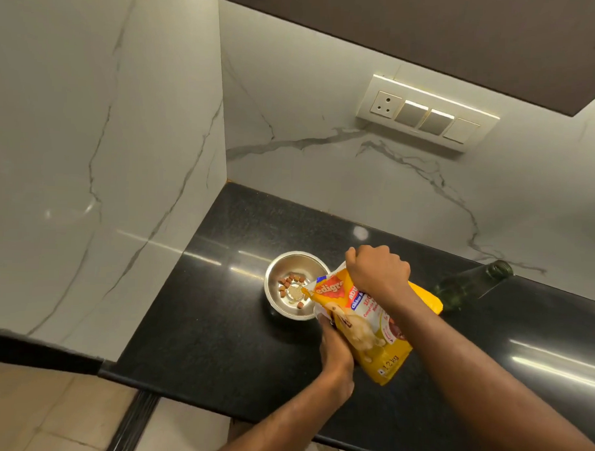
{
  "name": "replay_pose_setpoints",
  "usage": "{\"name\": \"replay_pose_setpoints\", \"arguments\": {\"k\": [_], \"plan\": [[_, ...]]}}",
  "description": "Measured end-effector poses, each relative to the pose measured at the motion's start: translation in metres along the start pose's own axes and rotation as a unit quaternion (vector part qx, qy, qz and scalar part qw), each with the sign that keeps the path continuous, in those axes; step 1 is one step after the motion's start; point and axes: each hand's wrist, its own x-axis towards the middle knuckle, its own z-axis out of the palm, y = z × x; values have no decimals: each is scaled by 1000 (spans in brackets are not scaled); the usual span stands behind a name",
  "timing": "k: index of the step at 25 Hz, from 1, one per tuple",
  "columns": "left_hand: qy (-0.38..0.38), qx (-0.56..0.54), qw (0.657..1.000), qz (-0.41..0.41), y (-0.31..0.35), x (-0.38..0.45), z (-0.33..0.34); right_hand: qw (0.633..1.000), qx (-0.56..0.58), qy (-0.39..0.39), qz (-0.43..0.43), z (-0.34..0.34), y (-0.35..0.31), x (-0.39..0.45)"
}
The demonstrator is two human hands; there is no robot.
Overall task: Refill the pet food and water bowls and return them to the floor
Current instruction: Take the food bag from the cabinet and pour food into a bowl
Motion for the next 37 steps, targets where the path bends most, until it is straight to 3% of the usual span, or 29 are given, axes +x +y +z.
{"name": "replay_pose_setpoints", "arguments": {"k": [22,37], "plan": [[-57,-29,997,-49,20,12,-6,987,-163,-1,-16,-13,-38,12],[-72,-34,995,-58,18,16,-15,992,-116,39,-23,-3,-30,11]]}}
